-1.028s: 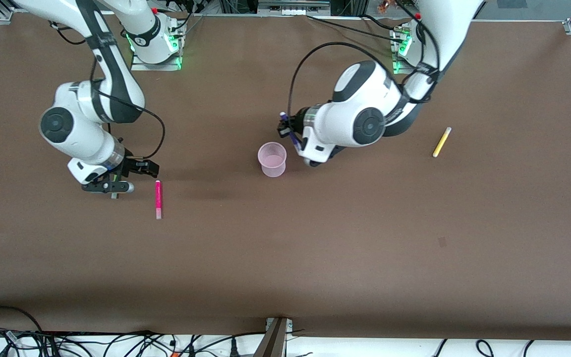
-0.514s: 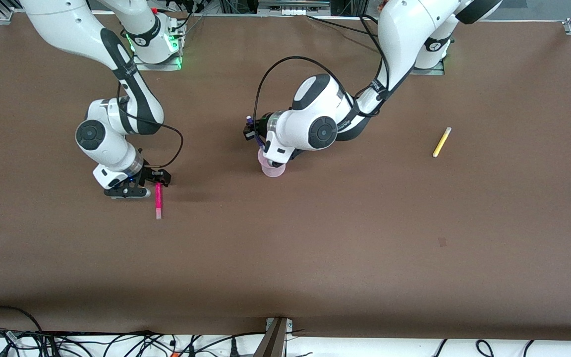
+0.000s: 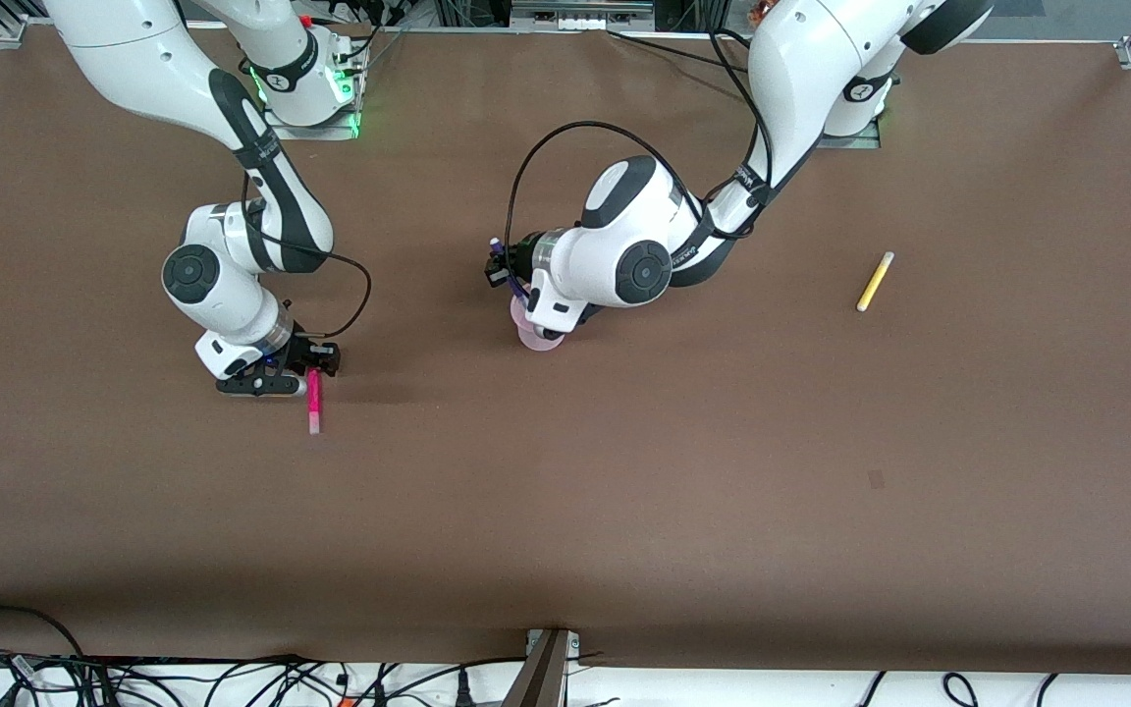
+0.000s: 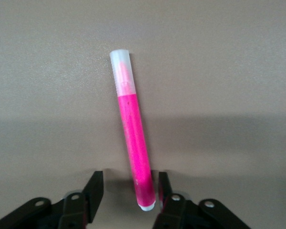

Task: Organize pens into pink holder with both arms
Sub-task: 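Drop the blue marker into the holder while the right gripper grasps pink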

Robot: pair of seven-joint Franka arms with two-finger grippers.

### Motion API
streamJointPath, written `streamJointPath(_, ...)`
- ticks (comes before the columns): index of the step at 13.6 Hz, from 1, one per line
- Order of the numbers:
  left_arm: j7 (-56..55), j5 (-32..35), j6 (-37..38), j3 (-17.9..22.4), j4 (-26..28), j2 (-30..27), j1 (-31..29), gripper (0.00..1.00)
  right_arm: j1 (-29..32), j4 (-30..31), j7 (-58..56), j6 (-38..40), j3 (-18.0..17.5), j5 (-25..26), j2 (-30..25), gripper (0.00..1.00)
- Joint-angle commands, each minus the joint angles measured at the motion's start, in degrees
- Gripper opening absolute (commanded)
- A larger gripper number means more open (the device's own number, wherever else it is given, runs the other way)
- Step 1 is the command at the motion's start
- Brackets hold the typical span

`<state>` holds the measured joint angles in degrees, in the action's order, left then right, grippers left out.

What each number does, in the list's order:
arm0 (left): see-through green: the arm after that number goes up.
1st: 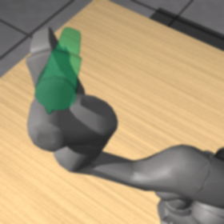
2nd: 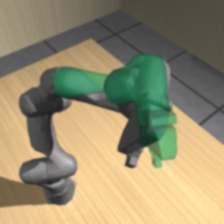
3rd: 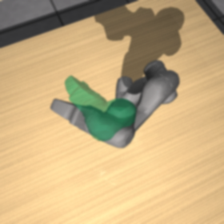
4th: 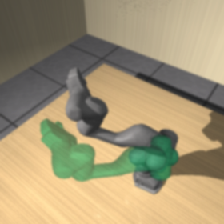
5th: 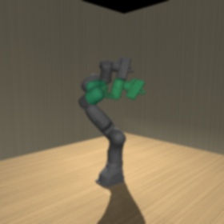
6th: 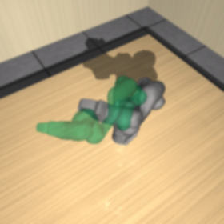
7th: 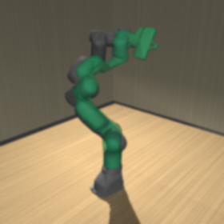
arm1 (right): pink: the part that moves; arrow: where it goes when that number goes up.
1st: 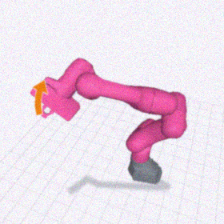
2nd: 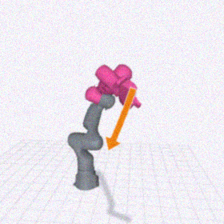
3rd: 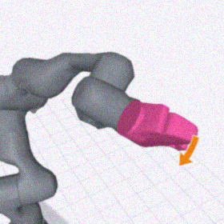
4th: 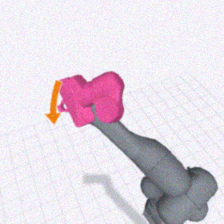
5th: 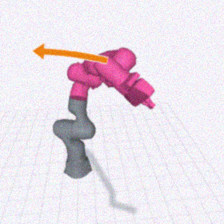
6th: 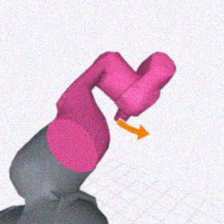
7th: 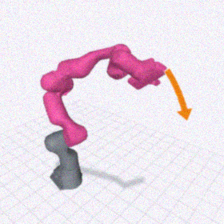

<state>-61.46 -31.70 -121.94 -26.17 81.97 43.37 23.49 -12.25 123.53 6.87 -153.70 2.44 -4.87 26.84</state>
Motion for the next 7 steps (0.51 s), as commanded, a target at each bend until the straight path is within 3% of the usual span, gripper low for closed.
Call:
streamJointPath(1, 0.29, -0.55, 0.83, 0.07, -0.58, 1.18, 0.07, 0.0, 0.21, -0.05, -0.54, -0.1, -0.15, -1.01, 0.14, 0.48)
streamJointPath(5, 0.29, -0.38, 1.09, 0.15, -0.58, 1.98, 0.07, 0.0, 0.39, 0.48, -0.63, -0.02, -0.15, -1.1, 0.14, 0.42)
streamJointPath(7, 0.29, -0.38, 1.35, 0.33, -0.49, 1.98, -0.2, 0.0, 0.39, 0.57, -0.72, -0.02, -0.15, -1.1, 0.14, 0.32)
